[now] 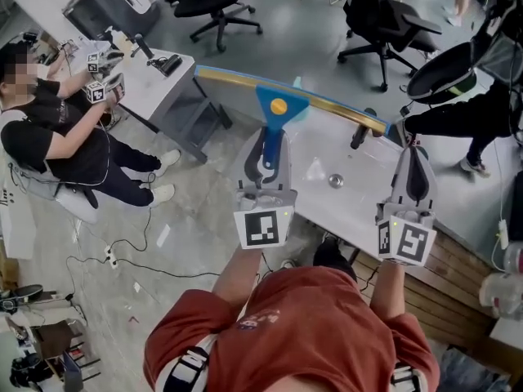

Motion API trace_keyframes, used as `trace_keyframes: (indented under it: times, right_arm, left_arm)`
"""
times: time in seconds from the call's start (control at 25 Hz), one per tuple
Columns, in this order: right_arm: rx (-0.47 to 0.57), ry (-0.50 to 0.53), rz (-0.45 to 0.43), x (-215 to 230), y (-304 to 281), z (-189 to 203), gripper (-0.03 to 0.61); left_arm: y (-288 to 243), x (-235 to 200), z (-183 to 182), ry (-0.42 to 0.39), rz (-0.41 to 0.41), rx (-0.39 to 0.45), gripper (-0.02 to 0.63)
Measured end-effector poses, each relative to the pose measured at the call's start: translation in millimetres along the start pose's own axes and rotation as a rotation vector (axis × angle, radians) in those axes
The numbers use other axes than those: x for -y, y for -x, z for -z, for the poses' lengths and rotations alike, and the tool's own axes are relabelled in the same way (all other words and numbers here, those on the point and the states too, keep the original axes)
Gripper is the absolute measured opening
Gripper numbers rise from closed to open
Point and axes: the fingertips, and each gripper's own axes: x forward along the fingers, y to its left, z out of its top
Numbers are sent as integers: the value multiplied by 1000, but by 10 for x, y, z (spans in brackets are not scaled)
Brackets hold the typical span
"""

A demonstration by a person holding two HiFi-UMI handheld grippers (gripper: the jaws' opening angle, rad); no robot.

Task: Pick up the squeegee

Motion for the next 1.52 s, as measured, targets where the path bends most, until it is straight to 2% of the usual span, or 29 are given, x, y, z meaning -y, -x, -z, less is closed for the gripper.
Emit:
trace_keyframes:
  times: [0.28,0.64,1.16,1.52]
  right_arm:
    - [42,9,2,93,-38,-191,8]
    - [45,20,-13,100,-166,-285,8]
    - [15,18,11,211,-119,-310,8]
    - [1,35,27,262,-65,-354,8]
  left_arm:
    - [-67,-5,-140,-14,-6,44,126]
    - [-193,-23,-234,-15,-3,53,126]
    - [-188,65,-274,-10,19,48,126]
    - [-160,-22,-276,-3,20,25,126]
